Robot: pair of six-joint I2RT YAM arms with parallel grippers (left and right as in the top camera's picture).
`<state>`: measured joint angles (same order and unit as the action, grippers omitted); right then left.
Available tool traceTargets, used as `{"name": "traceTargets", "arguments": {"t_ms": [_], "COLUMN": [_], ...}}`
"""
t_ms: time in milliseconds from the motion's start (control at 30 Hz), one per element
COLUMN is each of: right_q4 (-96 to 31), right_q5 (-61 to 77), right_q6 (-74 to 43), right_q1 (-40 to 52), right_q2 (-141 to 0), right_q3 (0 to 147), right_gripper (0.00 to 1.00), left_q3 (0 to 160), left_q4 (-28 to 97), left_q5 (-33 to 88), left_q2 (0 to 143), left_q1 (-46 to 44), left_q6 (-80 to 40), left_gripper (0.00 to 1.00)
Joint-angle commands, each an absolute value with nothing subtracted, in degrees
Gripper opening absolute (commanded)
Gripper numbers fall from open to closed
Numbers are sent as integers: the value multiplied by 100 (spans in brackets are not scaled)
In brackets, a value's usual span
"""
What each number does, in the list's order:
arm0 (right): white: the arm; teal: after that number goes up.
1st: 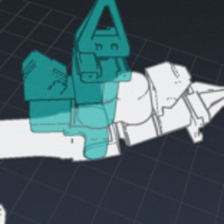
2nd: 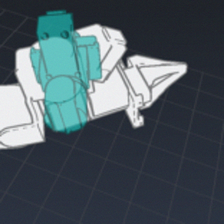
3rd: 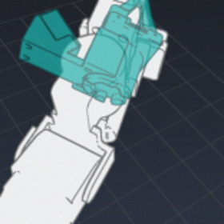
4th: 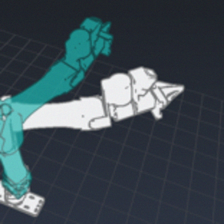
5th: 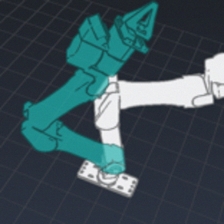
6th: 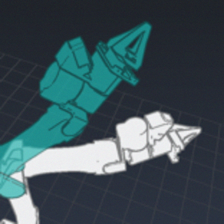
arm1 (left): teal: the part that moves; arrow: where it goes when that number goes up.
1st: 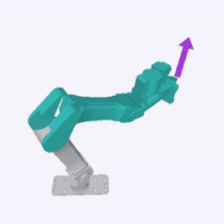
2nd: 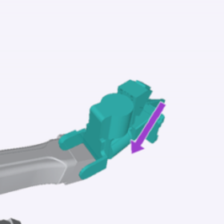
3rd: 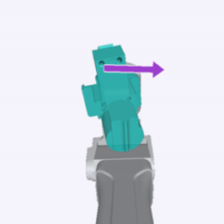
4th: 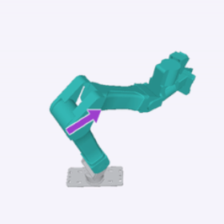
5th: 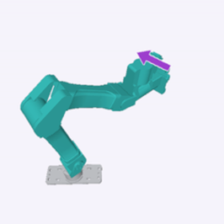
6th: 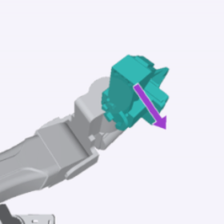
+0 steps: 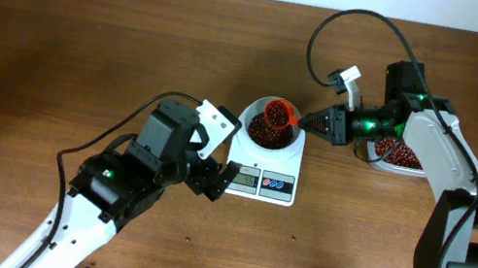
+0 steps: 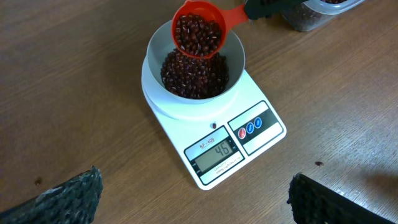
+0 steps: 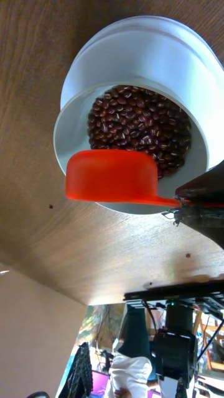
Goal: Scoop item into bowl and weigh 50g on scale
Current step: 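Tilt the scoop with the right gripper to pour beans into the bowl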
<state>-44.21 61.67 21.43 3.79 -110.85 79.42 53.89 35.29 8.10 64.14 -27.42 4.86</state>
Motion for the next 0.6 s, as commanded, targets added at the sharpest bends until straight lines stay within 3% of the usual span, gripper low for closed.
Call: {"name": "traceTargets", "arguments": {"t_ms": [0, 567], "right_q4": [-4364, -4261], "right_q5": [6204, 6202], "right_q6": [2185, 2202], "right_q1": [368, 368], "right_q2": [-10940, -10940], "right_q3": [8071, 8071], "right_gripper": [4, 4], "left_q3": [5360, 5360], "left_q4": [3520, 3522], "left_q5": [786, 786], "left_q2": [6407, 6407], "left_q1": [-2770, -2770], "left_q6": [434, 434], "left_gripper": [99, 99]}}
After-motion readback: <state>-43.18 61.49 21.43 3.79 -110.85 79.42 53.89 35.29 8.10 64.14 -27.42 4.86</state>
